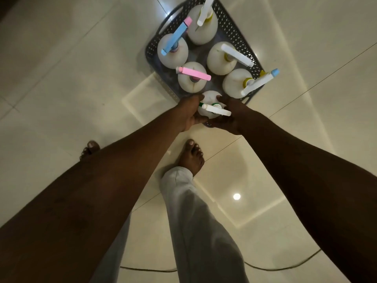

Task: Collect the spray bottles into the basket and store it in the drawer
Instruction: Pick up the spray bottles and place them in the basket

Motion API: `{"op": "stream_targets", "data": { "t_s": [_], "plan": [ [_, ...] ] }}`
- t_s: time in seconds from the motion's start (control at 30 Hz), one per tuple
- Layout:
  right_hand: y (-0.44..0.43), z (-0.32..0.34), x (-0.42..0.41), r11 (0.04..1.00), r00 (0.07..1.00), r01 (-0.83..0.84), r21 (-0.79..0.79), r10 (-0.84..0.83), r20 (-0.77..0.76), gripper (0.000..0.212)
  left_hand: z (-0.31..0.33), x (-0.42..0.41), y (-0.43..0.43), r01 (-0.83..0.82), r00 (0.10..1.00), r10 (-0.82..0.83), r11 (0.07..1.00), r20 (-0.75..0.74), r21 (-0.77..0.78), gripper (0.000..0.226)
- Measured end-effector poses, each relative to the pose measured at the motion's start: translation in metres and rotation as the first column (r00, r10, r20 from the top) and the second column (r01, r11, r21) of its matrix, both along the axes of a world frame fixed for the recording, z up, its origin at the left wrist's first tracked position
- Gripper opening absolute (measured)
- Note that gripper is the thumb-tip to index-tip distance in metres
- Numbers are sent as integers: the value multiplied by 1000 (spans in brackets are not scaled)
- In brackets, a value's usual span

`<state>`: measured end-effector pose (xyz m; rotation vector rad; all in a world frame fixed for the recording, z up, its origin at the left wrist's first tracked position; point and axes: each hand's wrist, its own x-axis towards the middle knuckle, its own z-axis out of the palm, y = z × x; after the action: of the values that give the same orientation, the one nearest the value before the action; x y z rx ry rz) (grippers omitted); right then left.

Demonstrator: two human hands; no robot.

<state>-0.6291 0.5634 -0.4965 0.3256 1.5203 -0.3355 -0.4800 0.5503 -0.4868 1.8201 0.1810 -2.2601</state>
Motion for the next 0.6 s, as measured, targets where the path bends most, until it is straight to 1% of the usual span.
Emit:
{"op": "stream_targets", "data": {
  "t_s": [0.17,0.3,0.33,0.37,0.4,0.43,0.47,0.5,0.53,0.6],
  "plan": [
    [4,-8,0,994,994,107,20,-107,-1,53,-4,-7,-2,-10,1000,11,1000,17,-15,35],
    [10,-9,-8,974,974,225,26,-224,-36,49,-2,-2,-2,-15,999,16,999,38,-35,21],
    [13,-5,-11,966,967,255,34,-254,-35,46,-1,1,-1,-26,997,29,999,67,-42,23],
    [16,-1,-14,968,968,249,38,-248,-39,41,0,5,0,-11,993,17,999,118,-50,29],
    [21,4,-18,979,978,203,38,-201,-50,36,0,11,0,46,979,-32,997,200,-63,36],
    [27,8,-20,993,991,115,36,-113,-66,32,1,19,0,122,948,-97,990,304,-67,40],
    [33,13,-23,999,995,23,30,-20,-94,29,2,28,-2,187,899,-147,981,412,-59,43],
    [40,18,-26,999,989,-33,19,35,-144,26,3,39,-6,235,843,-180,971,508,-46,44],
    [46,20,-30,999,976,-48,8,48,-210,22,2,51,-12,261,787,-185,964,588,-45,44],
    [58,23,-41,1000,947,7,-26,-15,-322,15,-1,74,-32,329,683,-166,939,712,-97,43]
  ]
}}
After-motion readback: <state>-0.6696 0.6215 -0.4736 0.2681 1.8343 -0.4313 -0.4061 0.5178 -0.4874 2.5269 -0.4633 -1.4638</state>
